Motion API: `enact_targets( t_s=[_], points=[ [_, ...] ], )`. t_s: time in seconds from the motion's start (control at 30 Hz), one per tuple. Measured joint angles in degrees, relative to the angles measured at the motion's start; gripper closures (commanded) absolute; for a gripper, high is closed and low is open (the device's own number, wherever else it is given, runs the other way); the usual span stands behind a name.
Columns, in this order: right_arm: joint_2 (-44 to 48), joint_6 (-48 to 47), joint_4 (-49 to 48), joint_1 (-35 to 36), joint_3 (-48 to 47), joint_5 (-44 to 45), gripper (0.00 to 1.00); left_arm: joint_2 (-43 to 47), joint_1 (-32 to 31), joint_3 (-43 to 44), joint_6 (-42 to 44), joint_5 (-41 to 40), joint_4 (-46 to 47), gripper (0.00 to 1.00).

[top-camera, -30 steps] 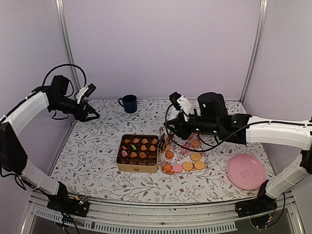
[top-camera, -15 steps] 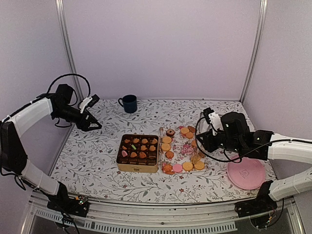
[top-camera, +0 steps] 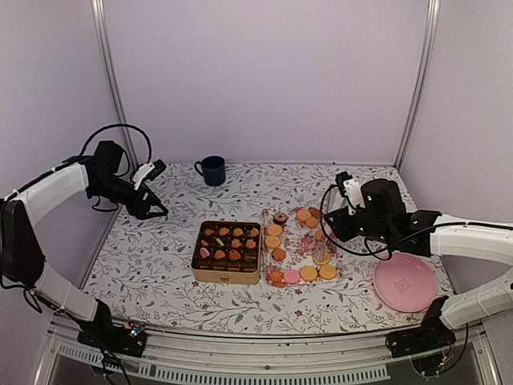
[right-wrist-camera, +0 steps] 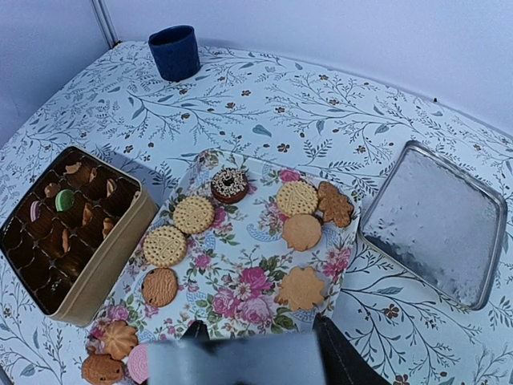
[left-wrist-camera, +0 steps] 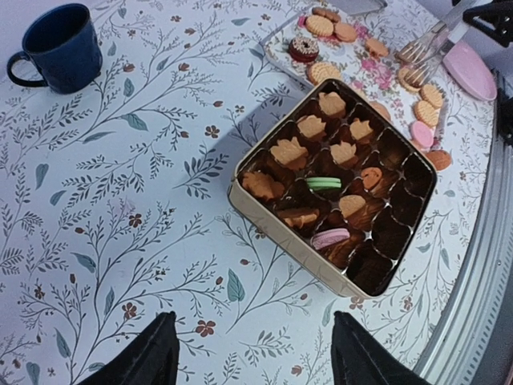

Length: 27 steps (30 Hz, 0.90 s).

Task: Pack the cookies
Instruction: Pick up the fake cookies from the plate.

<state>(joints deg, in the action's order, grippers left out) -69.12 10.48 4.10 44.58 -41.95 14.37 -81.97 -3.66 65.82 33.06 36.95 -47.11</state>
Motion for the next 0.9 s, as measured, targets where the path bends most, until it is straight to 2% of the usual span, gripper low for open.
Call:
enact_targets(
  t_s=[0.5,0.77,0.9],
  points=[
    [1.0,1.8,-1.9,-1.2,1.6,-4.4,0.60,0.0,-0.1,0.0,0.2,-0.4,0.0,0.35],
    [3.8,3.7,-0.2,-1.1,3.7,-6.2,0.86,0.0,-0.1,0.0,0.2,-0.4,0.0,0.35],
    [5.3,3.8,0.4,-1.1,3.6,-6.3,0.93,0.1,-0.1,0.0,0.2,-0.4,0.0,0.35]
  ],
)
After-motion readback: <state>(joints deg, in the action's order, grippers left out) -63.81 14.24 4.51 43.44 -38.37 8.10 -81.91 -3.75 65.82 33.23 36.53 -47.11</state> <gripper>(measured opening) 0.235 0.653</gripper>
